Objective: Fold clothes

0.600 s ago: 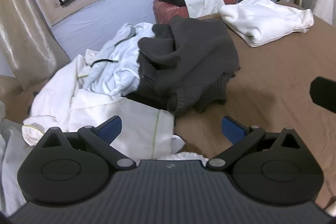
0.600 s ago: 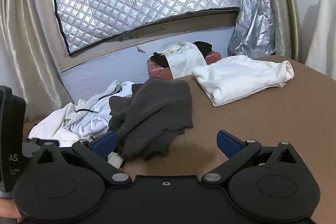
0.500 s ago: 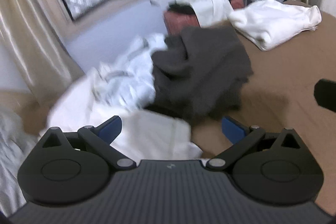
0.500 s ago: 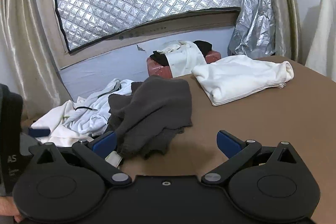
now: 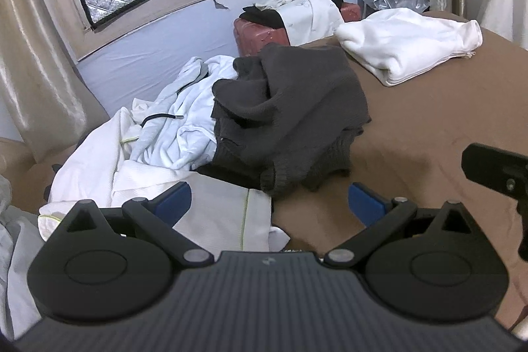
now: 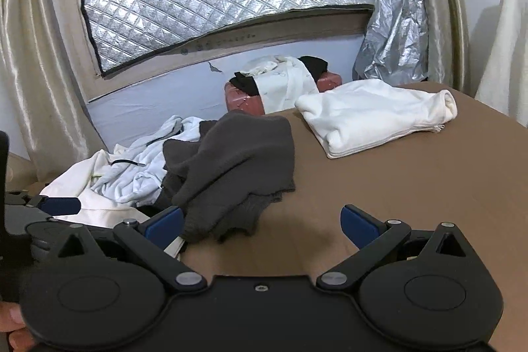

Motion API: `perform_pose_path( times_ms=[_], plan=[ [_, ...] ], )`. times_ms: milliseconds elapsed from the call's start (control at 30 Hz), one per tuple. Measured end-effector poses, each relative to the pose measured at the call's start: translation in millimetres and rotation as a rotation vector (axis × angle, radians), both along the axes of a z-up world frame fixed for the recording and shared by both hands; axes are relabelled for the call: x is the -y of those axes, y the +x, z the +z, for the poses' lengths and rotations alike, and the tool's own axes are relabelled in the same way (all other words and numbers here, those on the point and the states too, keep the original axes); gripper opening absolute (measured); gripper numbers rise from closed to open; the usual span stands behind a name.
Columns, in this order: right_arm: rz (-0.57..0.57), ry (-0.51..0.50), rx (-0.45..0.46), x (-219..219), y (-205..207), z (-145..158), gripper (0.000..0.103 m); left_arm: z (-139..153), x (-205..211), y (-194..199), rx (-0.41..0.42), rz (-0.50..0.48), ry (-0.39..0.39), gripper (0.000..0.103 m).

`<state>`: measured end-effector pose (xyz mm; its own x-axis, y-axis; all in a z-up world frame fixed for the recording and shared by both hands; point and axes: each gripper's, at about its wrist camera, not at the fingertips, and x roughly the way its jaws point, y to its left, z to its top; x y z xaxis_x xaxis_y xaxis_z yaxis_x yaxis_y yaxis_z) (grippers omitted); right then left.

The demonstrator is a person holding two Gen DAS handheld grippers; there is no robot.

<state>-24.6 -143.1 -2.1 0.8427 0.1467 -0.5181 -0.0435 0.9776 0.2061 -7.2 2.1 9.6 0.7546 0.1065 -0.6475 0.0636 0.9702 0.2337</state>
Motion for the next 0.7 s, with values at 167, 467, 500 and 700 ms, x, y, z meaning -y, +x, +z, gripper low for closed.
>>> perform_pose_path(
  times_ms=[167, 467, 500, 700],
  plan=[
    [-0.078, -0.079, -0.056, -1.0, 3.0, -2.2, 0.103, -0.7, 3.2, -2.7, -0.006, -0.016, -0.014, 0.103],
    [-0.097, -0.098, -0.075, 3.6, 1.6, -1.3, 0.103, -0.2, 6.3, -5.7, -0.010, -0.036, -0.018, 0.103],
    [-0.106, -0.101, -0.082, 3.7, 2.2, -1.6, 0.103, -0.4, 6.4, -5.8, -0.011, -0.035, -0.018, 0.103],
    [-0.148, -0.143, -0.101, 5.8, 3.2, -6.7, 0.103, -2.2, 7.8, -7.0, -0.013, -0.049, -0.015, 0.103]
  ],
)
